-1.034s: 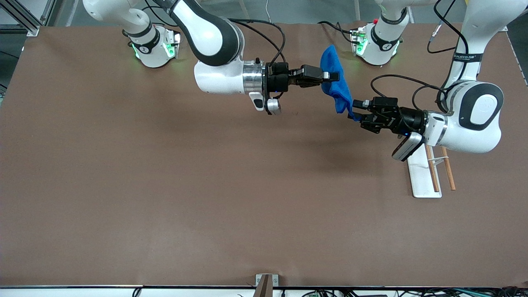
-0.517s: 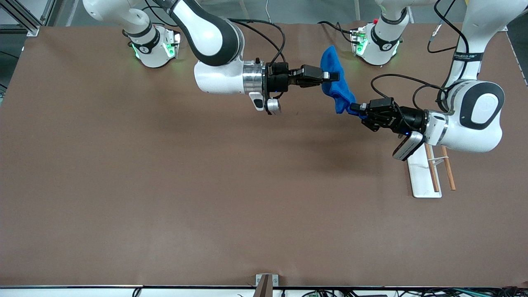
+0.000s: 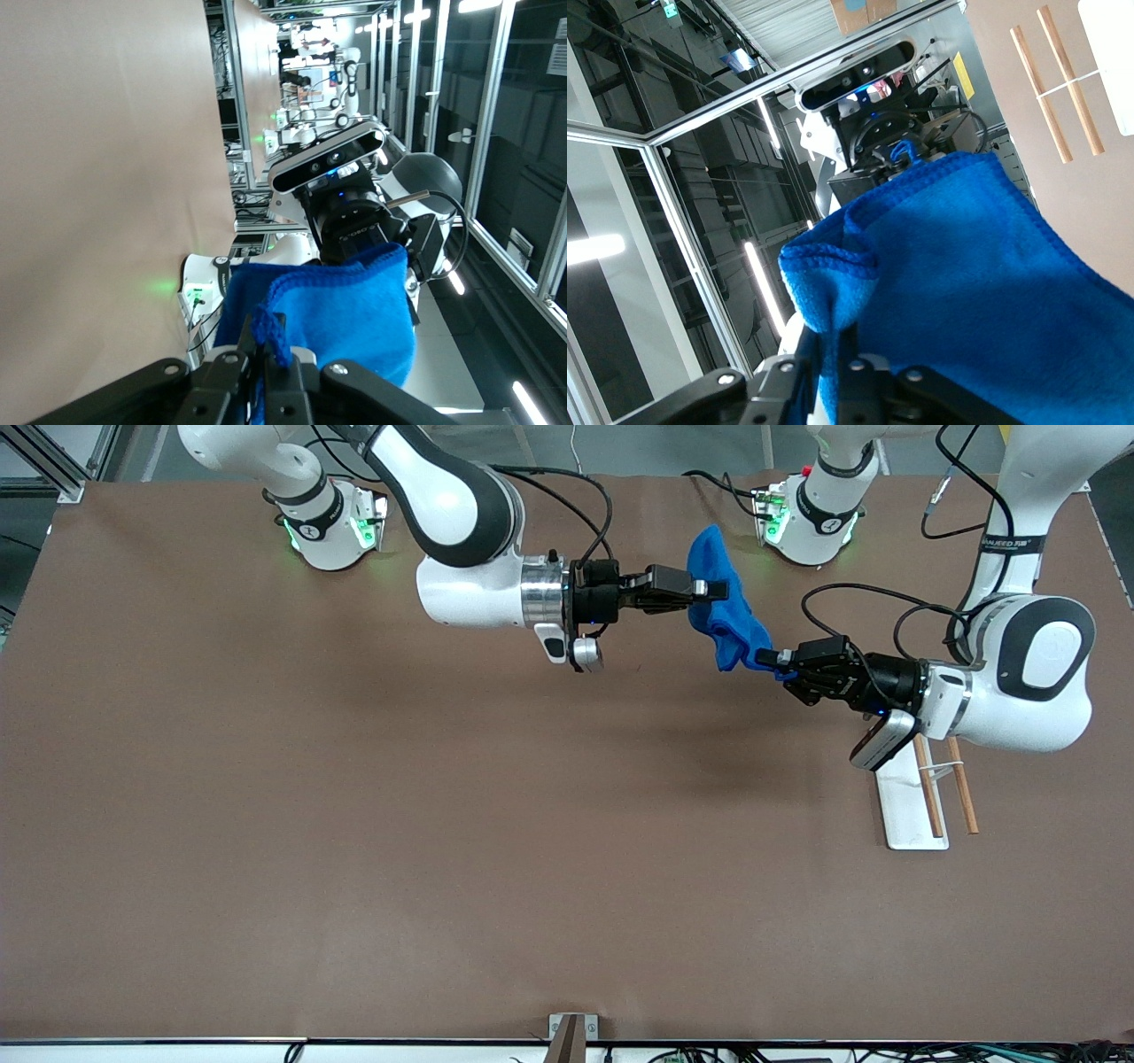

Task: Right arm passes towel to left arm to hang
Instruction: 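Open the right gripper while the left gripper carries the towel away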

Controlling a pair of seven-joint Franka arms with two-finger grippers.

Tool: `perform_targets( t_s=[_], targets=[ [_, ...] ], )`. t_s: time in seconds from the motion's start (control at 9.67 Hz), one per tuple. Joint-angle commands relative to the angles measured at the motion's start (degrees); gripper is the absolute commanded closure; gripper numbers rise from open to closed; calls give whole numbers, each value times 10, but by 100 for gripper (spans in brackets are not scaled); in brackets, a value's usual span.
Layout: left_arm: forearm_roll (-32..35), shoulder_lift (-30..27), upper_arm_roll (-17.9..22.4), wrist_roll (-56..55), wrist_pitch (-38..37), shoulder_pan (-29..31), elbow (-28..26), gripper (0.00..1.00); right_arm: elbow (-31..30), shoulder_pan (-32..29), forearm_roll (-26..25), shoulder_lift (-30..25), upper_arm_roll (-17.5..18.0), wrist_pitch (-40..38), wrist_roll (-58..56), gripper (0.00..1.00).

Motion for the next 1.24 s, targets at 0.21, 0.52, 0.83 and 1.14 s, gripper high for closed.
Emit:
perform_targets(
  t_s=[0.21, 0.52, 0.83, 1.14],
  targets=[
    [113, 11, -1, -65, 6, 37, 75, 100, -4, -19, -65, 0, -8, 89, -6, 0],
    [229, 16, 2, -105, 11, 76, 129, 100, -35, -80, -230, 0, -11, 98, -1, 0],
    [337, 30, 4, -121, 35, 120, 162, 100, -72, -136, -383, 1, -18, 170, -1, 0],
    [496, 36, 4, -151, 106, 135, 164, 100, -125, -148, -527, -10, -82, 178, -4, 0]
  ],
)
